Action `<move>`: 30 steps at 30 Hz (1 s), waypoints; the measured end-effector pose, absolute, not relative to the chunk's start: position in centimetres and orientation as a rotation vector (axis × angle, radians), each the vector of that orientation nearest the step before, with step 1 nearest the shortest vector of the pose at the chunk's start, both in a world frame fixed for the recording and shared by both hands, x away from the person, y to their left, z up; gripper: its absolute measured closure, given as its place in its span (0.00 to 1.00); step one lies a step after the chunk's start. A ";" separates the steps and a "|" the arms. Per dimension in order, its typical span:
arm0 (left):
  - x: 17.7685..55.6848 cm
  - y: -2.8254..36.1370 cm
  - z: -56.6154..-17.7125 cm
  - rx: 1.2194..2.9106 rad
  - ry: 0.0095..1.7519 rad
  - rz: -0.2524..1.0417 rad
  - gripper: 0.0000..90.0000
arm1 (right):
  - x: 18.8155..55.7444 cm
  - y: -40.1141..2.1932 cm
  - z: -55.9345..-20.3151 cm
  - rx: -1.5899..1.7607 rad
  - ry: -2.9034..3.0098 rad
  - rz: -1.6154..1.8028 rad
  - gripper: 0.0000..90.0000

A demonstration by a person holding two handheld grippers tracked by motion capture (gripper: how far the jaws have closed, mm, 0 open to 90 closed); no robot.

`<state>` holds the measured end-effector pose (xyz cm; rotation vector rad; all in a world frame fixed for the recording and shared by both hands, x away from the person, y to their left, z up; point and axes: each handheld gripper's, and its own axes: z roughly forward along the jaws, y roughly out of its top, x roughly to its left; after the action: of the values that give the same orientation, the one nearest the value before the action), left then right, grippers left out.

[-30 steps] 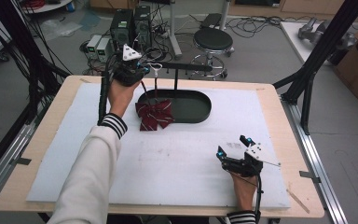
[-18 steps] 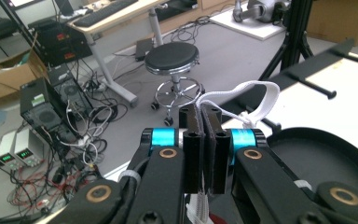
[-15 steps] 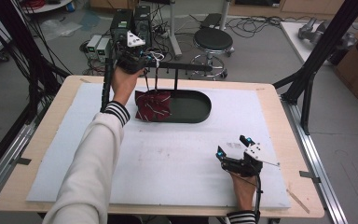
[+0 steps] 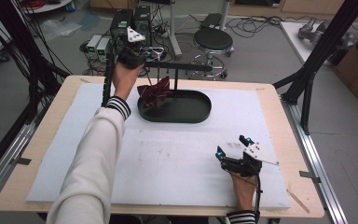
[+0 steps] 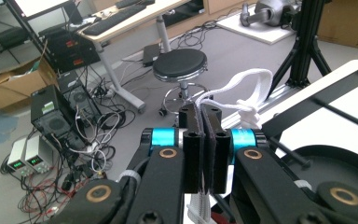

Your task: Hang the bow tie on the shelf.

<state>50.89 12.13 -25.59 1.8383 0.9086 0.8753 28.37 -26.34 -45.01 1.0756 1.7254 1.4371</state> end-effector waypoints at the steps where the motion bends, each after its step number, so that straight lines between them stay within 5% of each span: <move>1: 50.9 12.2 -25.8 1.839 0.912 0.872 0.97 | 28.4 -26.3 -45.0 1.076 1.724 1.437 0.03; 30: 50.8 14.1 -29.3 1.925 1.018 0.751 0.96 | 28.4 -26.2 -45.0 1.065 1.739 1.420 0.03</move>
<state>50.84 14.12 -29.33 1.9250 1.0178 0.7508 28.39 -26.18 -44.98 1.0651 1.7385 1.4204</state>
